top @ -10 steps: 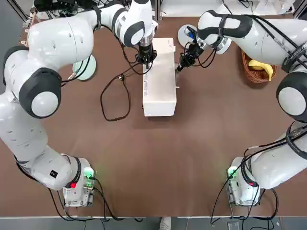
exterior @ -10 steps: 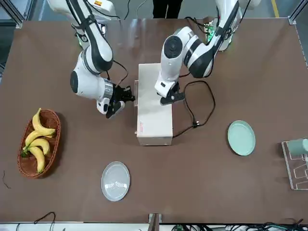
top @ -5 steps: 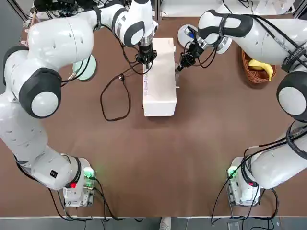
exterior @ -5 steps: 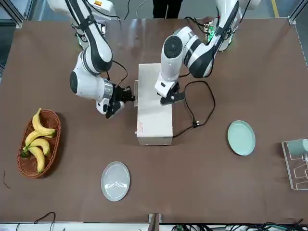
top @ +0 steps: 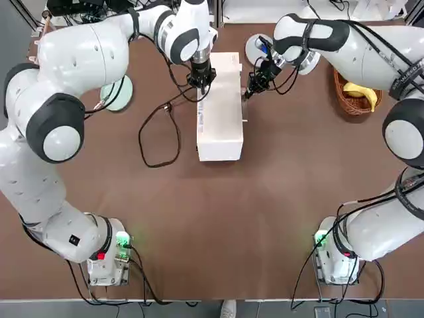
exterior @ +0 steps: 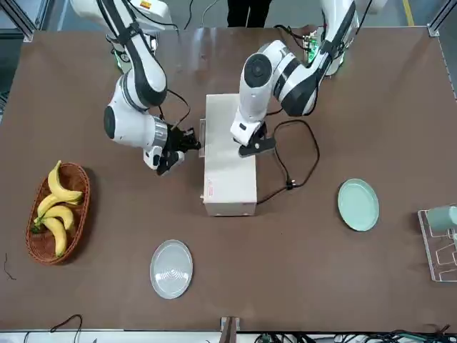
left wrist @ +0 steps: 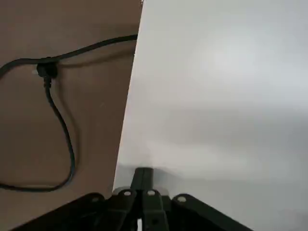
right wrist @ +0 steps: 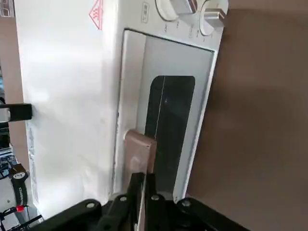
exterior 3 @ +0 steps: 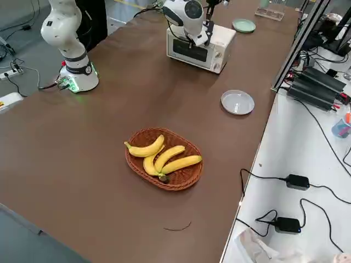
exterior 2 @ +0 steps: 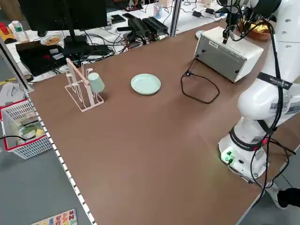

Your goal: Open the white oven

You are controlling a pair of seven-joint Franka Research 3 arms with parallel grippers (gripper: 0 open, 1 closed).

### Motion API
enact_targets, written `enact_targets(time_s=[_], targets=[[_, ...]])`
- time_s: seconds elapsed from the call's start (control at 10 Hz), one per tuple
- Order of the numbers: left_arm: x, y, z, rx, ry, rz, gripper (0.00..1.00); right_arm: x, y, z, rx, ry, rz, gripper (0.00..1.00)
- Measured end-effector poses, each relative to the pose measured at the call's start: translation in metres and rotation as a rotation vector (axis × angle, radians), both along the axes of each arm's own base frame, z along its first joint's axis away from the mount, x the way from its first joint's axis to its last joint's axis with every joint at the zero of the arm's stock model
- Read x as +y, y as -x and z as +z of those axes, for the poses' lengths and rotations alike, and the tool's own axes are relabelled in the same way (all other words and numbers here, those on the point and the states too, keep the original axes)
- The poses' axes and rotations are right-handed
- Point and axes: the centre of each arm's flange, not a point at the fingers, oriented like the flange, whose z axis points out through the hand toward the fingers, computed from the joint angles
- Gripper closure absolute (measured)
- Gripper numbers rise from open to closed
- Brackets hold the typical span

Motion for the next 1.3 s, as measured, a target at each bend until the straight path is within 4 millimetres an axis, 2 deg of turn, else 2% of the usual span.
enact_targets(time_s=[0.3, 0.9, 1.1, 1.3], targets=[[0.000, 0.000, 0.000, 0.000, 0.000, 0.000, 0.99, -0.001, 0.001, -0.002, -0.009, 0.001, 0.003, 0.91], [0.000, -0.001, 0.001, -0.004, 0.004, 0.002, 0.99, -0.018, -0.002, -0.012, -0.056, -0.025, 0.074, 0.91], [0.000, -0.001, 0.001, -0.004, 0.004, 0.002, 0.99, -0.029, -0.003, -0.016, -0.067, -0.027, 0.090, 0.91], [0.000, -0.001, 0.001, -0.004, 0.004, 0.004, 0.99, -0.053, -0.003, -0.027, -0.083, -0.020, 0.109, 0.90]])
